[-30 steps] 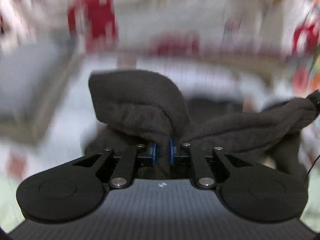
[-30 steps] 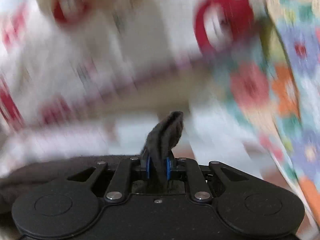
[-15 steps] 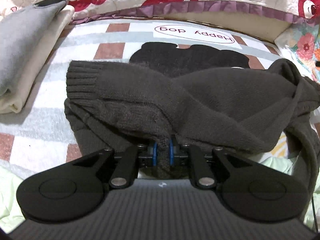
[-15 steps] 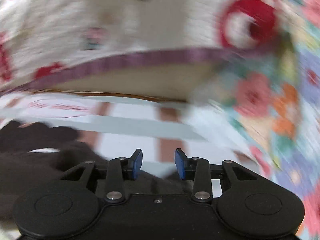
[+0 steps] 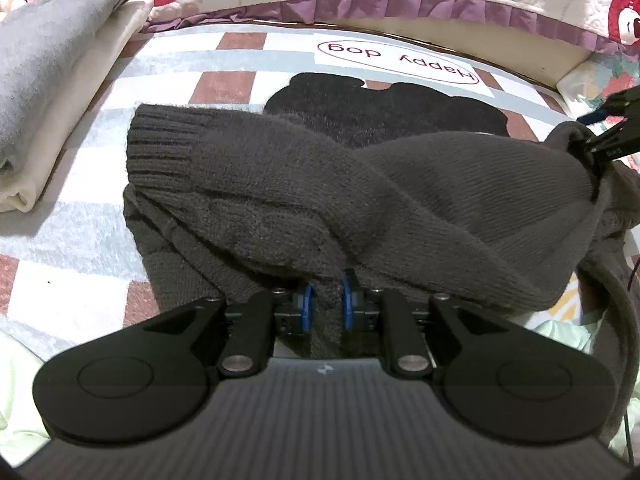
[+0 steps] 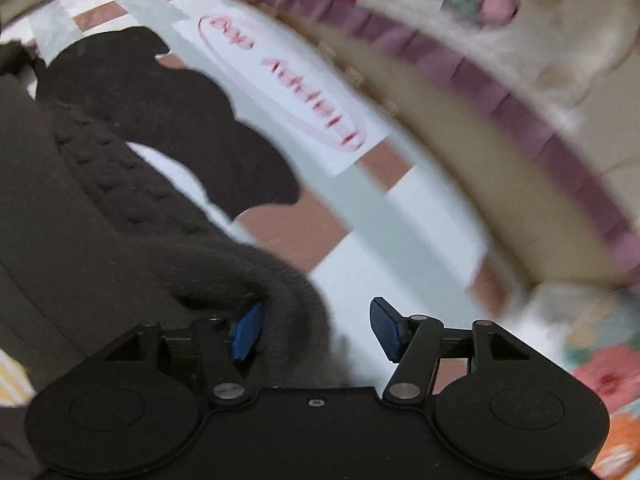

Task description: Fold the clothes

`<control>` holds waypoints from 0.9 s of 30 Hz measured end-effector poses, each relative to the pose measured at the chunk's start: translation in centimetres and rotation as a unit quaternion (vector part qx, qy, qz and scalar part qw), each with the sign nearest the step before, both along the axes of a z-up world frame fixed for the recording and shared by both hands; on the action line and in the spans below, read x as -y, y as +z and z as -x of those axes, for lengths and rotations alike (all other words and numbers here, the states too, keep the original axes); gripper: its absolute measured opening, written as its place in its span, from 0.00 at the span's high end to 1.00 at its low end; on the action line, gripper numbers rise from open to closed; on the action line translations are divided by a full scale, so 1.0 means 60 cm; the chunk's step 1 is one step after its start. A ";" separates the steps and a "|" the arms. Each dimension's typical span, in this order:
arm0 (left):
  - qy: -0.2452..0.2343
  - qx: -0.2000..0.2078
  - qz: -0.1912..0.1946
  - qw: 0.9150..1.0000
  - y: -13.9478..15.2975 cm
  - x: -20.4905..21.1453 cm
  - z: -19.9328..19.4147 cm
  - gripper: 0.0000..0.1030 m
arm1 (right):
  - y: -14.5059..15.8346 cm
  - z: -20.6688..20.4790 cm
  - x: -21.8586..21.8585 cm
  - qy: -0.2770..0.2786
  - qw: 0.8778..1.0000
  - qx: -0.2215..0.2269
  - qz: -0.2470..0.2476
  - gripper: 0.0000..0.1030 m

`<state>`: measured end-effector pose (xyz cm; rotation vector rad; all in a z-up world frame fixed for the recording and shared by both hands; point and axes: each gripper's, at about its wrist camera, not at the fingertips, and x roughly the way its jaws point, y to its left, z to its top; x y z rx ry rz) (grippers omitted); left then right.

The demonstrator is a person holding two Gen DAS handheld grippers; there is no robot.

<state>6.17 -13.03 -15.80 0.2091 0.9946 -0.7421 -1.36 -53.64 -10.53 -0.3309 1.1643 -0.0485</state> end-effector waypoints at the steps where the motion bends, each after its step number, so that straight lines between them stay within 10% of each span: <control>1: 0.000 -0.001 0.001 1.000 -0.001 -0.001 -0.001 0.86 | -0.005 0.000 0.002 -0.005 1.000 -0.005 -0.013 0.38; 2: 0.001 -0.002 0.002 1.000 -0.002 -0.001 -0.002 0.86 | -0.010 0.001 0.004 -0.010 1.000 -0.010 -0.026 0.43; 4: 0.001 -0.003 0.005 1.000 -0.002 -0.003 -0.003 0.86 | -0.007 0.014 0.002 -0.026 0.998 0.006 -0.053 0.91; 20: -0.020 0.148 0.053 0.987 0.089 0.025 -0.010 0.92 | 0.176 -0.031 0.025 -0.091 0.968 0.232 -0.037 0.91; 25: 0.062 0.185 0.138 0.971 0.164 0.045 -0.097 0.92 | 0.241 -0.107 0.087 -0.181 0.917 0.356 -0.007 0.87; 27: 0.114 0.192 0.151 0.963 0.149 0.046 -0.125 0.86 | 0.228 -0.133 0.116 -0.222 0.906 0.360 -0.011 0.68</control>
